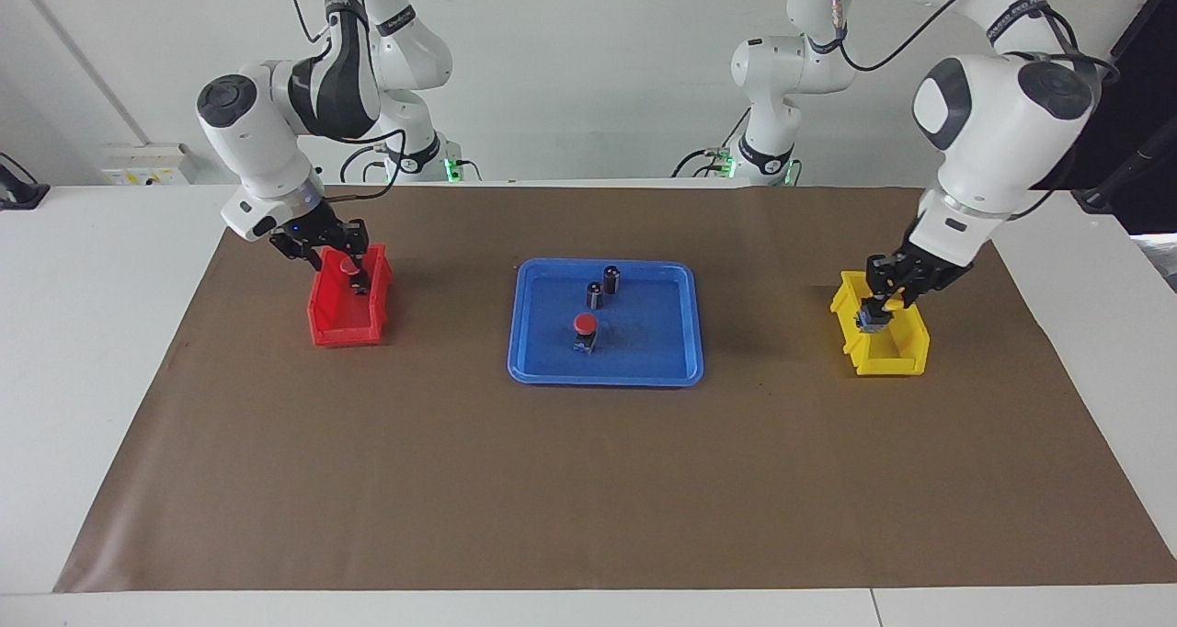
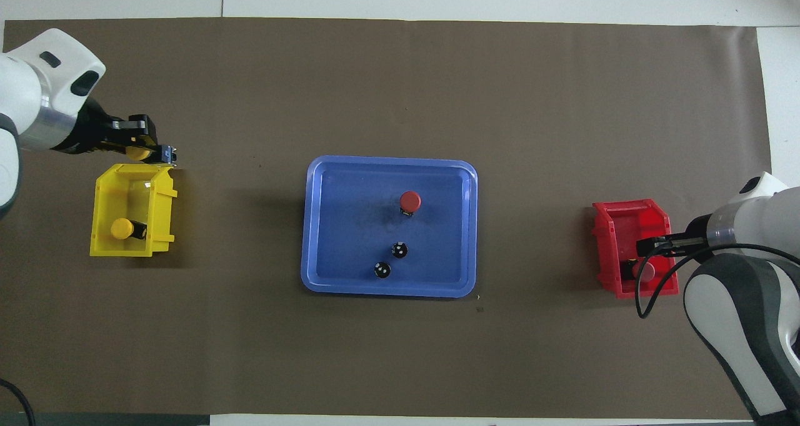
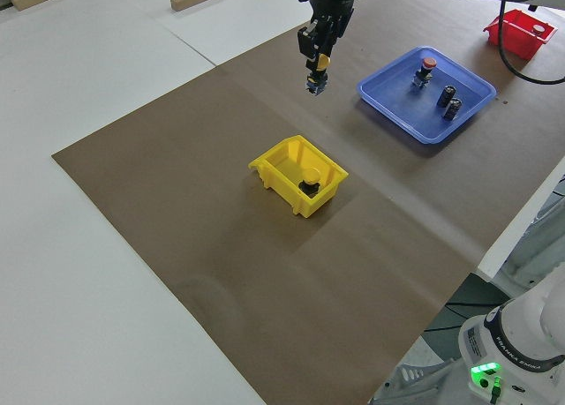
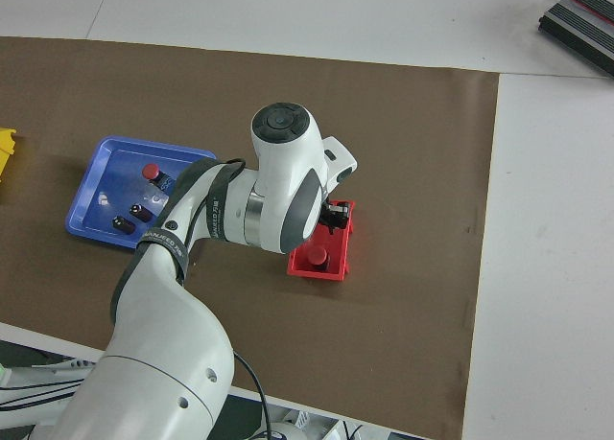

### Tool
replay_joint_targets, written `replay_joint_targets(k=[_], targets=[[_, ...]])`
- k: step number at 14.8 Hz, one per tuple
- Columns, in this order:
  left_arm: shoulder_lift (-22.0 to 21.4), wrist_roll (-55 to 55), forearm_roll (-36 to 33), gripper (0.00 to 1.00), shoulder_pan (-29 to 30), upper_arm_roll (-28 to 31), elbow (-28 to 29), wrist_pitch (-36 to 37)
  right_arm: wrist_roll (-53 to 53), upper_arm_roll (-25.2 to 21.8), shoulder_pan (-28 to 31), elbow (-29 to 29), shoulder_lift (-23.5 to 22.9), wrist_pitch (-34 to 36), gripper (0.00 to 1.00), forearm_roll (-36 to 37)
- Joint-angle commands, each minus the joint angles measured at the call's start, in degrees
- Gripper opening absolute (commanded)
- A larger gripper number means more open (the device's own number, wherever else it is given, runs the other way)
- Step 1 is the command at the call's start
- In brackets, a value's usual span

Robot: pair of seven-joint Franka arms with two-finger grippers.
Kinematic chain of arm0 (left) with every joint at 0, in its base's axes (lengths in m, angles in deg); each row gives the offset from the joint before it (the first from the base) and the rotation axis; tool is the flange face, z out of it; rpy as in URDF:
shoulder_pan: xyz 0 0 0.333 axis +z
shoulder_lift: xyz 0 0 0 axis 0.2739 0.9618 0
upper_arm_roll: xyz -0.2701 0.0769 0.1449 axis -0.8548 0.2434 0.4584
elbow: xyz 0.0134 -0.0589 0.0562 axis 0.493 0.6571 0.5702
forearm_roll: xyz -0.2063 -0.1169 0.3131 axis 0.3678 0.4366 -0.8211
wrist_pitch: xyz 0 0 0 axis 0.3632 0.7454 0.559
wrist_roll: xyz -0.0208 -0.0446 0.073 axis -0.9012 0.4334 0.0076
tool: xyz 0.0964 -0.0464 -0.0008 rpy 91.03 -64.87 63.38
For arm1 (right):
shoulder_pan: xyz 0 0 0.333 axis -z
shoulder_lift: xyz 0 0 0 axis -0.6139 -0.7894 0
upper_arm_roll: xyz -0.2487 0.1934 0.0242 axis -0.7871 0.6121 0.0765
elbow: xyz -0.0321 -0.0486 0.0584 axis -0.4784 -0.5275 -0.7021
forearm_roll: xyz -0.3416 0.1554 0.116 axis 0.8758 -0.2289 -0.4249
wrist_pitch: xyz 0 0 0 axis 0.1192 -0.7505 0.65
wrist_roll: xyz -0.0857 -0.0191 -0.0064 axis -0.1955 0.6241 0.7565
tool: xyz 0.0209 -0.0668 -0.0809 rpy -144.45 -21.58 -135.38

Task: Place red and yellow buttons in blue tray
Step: 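Lift a yellow button with the left gripper while the right gripper returns, then place the yellow button in the tray while the right gripper grasps red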

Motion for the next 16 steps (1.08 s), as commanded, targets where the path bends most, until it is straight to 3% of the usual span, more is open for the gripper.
replay_joint_targets(k=[1, 4, 7, 11, 16], targets=[[0.6, 11.2, 0.6, 0.02, -9.5, 0.4, 1.6, -0.8, 1.0, 0.9, 0.5, -5.3, 2.2, -5.1, 0.68, -0.4], [1.2, 20.6, 0.7, 0.02, -16.8, 0.4, 4.1, -5.8, 3.7, 0.9, 0.7, -7.6, 2.2, -7.4, 0.66, -0.4], [3.8, 23.1, 1.8, 0.02, -20.9, 0.4, 6.2, -11.3, 4.4, 0.9, 1.1, -7.8, 1.8, -8.0, 0.64, -0.4], [8.4, 25.3, 1.8, 0.02, -23.1, 0.4, 7.2, -18.9, 5.2, 0.9, 1.1, -9.9, 1.6, -9.6, 0.61, -0.4], [13.0, 25.9, 1.7, 0.02, -24.5, 0.5, 7.0, -22.0, 7.0, 0.9, 1.6, -10.3, 1.8, -9.6, 0.59, -0.4]])
